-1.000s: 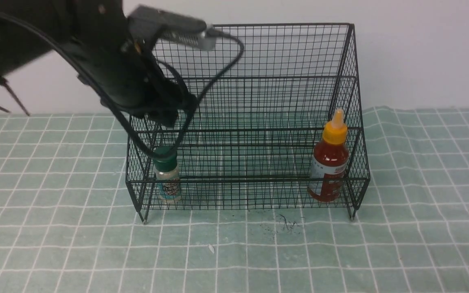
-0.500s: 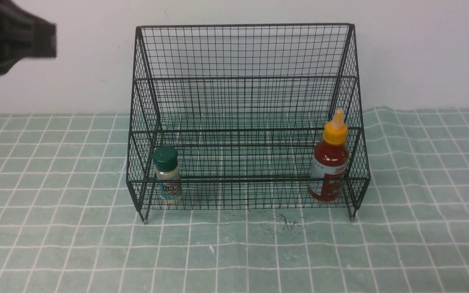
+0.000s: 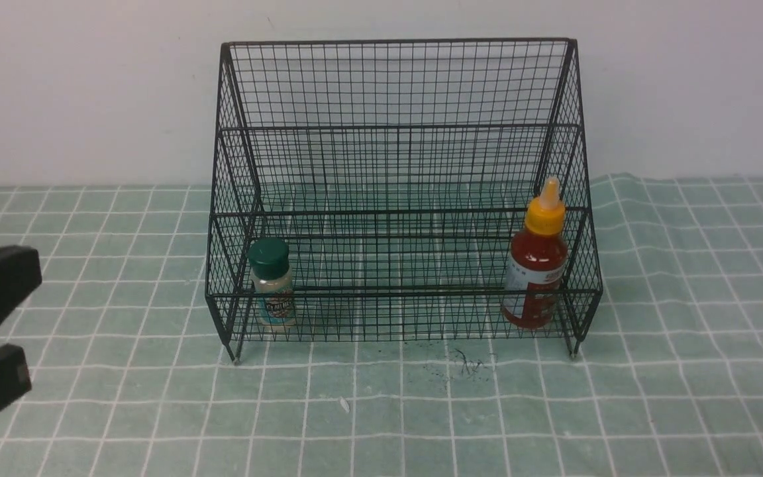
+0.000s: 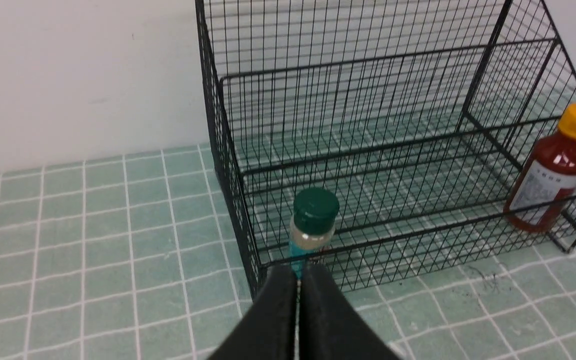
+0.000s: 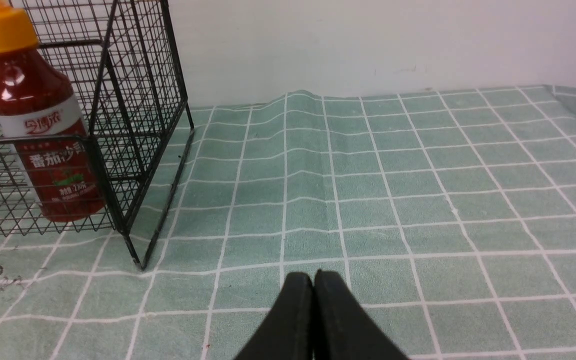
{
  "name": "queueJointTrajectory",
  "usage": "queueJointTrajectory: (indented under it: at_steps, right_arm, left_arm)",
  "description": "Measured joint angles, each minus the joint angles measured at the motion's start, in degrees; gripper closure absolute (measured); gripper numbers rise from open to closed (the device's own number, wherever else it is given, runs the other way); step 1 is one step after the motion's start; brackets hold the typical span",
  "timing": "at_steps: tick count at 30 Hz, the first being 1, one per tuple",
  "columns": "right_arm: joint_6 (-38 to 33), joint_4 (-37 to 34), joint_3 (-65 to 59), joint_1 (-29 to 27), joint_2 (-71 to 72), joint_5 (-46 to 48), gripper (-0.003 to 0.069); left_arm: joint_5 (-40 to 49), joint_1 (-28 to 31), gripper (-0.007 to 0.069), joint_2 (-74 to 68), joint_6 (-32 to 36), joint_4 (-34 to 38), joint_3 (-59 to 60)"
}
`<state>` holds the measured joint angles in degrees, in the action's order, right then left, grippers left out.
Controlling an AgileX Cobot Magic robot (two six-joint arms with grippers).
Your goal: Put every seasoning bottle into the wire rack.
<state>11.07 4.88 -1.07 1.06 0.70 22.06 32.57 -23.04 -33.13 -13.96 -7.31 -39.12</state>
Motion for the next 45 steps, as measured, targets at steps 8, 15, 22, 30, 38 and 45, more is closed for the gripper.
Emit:
queueJointTrajectory:
  at_steps: [8,15,22,30,38,45]
  right_arm:
    - [0.0,0.0,0.0,0.0,0.0,0.0,0.0671]
    - [0.0,0.0,0.0,0.0,0.0,0.0,0.0671]
    - [0.0,0.0,0.0,0.0,0.0,0.0,0.0671]
    - [0.0,0.0,0.0,0.0,0.0,0.0,0.0671]
    - [0.0,0.0,0.0,0.0,0.0,0.0,0.0671]
    - [0.0,0.0,0.0,0.0,0.0,0.0,0.0671]
  left_arm:
    - [0.1,0.0,0.0631,2.8,1.0,0.0,0.5]
    - [-1.5,3.9,0.0631,14.6,8.3,2.9,6.5]
    - [-8.8,16.0,0.0631,30.1,15.8,6.5,26.8]
    - [-10.6,19.6,0.0631,33.8,16.5,7.3,40.6]
    - [-10.6,19.6,0.0631,33.8,16.5,7.9,40.6]
    - [-10.6,19.6,0.0631,33.8,16.5,8.0,40.6]
